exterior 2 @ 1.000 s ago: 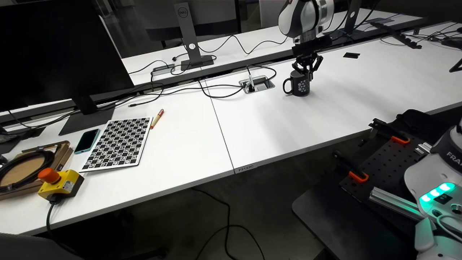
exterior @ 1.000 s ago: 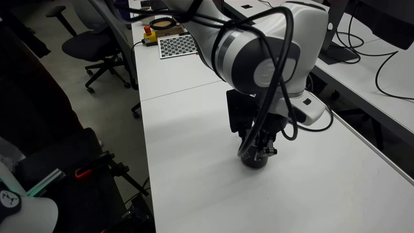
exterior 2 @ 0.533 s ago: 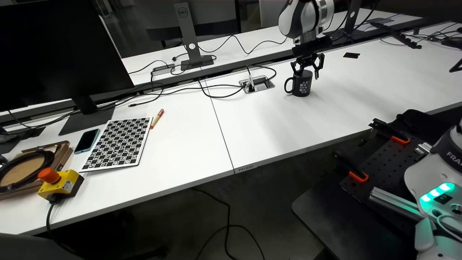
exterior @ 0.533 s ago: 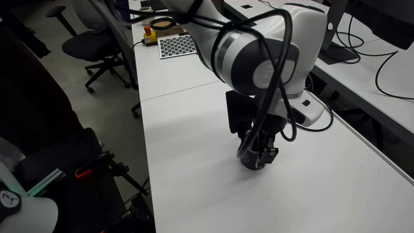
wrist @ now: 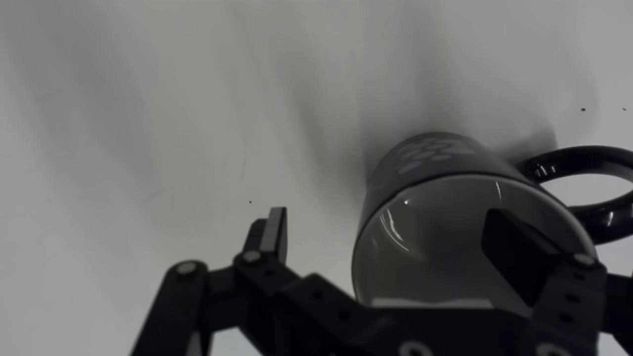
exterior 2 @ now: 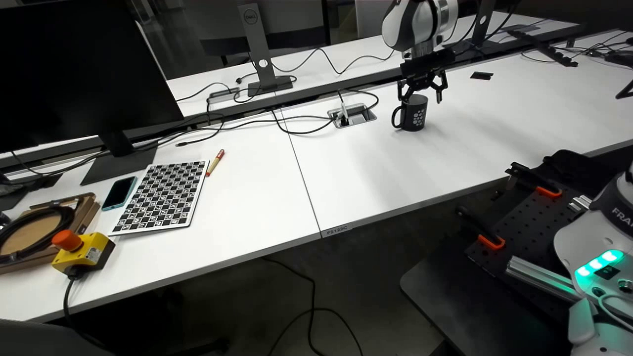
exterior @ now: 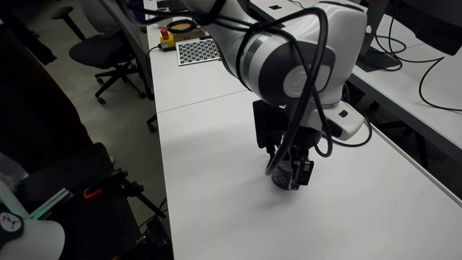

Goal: Move the black mug to the right

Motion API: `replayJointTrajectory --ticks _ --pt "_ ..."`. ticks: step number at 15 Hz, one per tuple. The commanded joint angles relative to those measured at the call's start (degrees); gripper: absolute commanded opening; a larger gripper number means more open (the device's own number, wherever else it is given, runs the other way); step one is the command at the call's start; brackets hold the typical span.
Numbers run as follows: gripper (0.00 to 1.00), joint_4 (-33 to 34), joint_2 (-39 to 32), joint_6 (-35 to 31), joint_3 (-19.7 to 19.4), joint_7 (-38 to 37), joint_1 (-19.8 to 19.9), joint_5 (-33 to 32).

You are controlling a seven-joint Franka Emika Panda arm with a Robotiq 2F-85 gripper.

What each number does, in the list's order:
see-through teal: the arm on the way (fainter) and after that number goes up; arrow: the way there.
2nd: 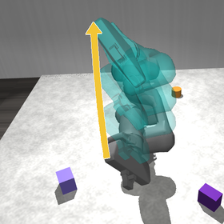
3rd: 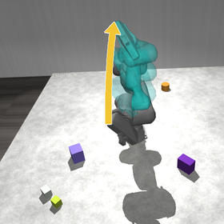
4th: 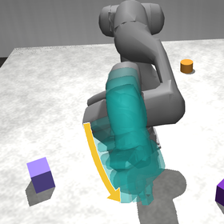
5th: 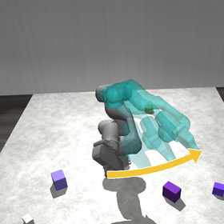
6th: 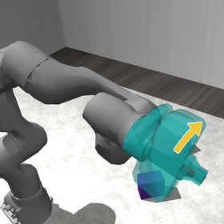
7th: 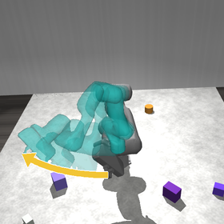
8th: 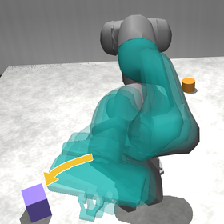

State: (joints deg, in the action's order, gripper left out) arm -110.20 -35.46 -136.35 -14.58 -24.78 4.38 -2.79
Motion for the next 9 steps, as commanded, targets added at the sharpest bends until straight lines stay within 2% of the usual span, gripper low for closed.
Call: replayJointTrajectory --ticks 1,9 --pt "1.0 -0.67 2.34 -0.05 -0.64 -0.12 0.2 0.37" --pt "1.0 -2.87 9.03 -2.44 -1.07 -0.06 0.31 -0.03"
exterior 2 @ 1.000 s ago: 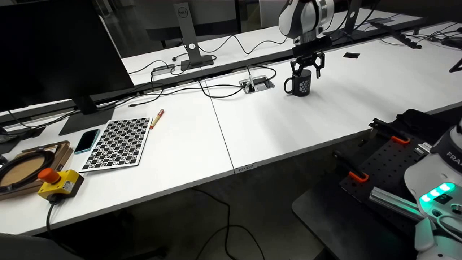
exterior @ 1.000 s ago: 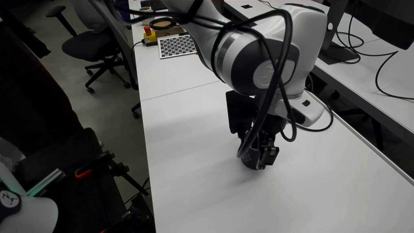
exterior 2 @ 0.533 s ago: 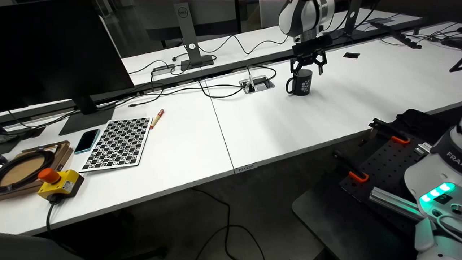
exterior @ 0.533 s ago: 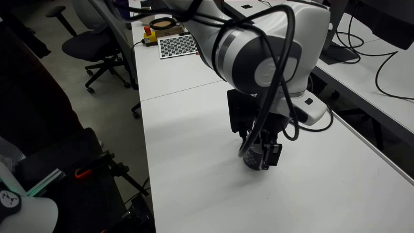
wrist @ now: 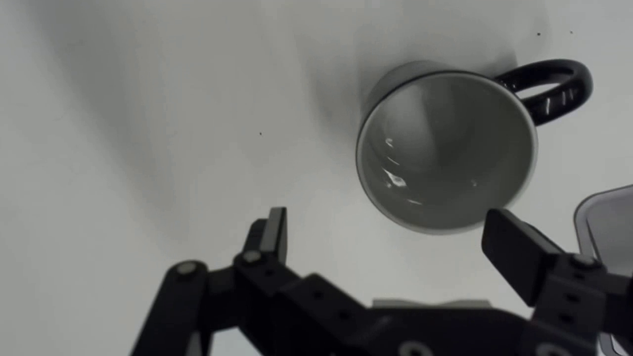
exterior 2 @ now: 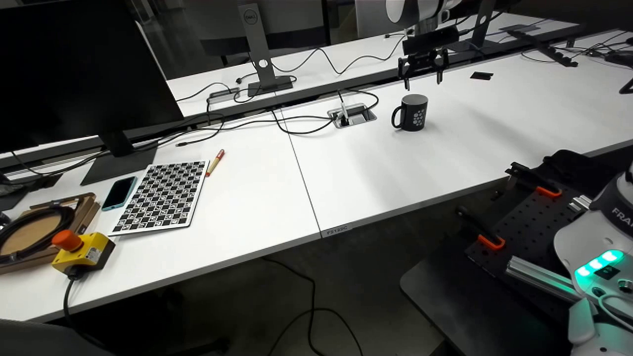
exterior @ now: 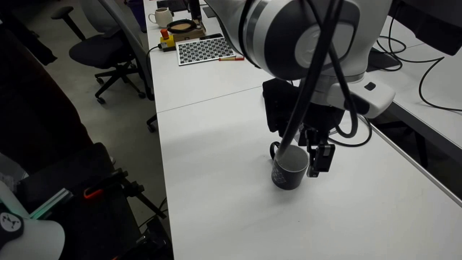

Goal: Move the black mug to the right

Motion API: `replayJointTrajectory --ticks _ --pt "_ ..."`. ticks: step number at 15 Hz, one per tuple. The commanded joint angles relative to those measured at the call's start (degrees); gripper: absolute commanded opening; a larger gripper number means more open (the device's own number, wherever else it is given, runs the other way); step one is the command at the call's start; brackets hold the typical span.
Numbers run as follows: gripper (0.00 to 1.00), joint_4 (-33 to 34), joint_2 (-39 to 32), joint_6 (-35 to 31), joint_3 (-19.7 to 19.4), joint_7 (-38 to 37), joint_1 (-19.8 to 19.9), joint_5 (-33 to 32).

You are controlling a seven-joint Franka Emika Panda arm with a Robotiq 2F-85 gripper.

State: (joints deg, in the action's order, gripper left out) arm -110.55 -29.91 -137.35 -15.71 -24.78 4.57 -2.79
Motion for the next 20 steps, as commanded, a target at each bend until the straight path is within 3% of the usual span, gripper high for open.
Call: replayJointTrajectory --ticks 1,5,8,17,18,20 --pt "1.0 -2.66 3.99 -1.62 0.12 -0.08 0.12 -0.04" --pt "1.0 -3.91 5.88 -2.6 0.43 0.55 0.26 -0.16" --pt "1.0 -6.39 7.87 -6.2 1.31 5.65 0.5 -1.45" --pt "1.0 -12.25 14.62 -8.37 7.6 30.41 4.36 0.35" --pt "1.0 -9.35 11.66 -7.27 6.48 25.58 3.25 -0.63" --pt "1.0 -9.51 12.04 -7.21 6.61 26.0 3.34 -0.63"
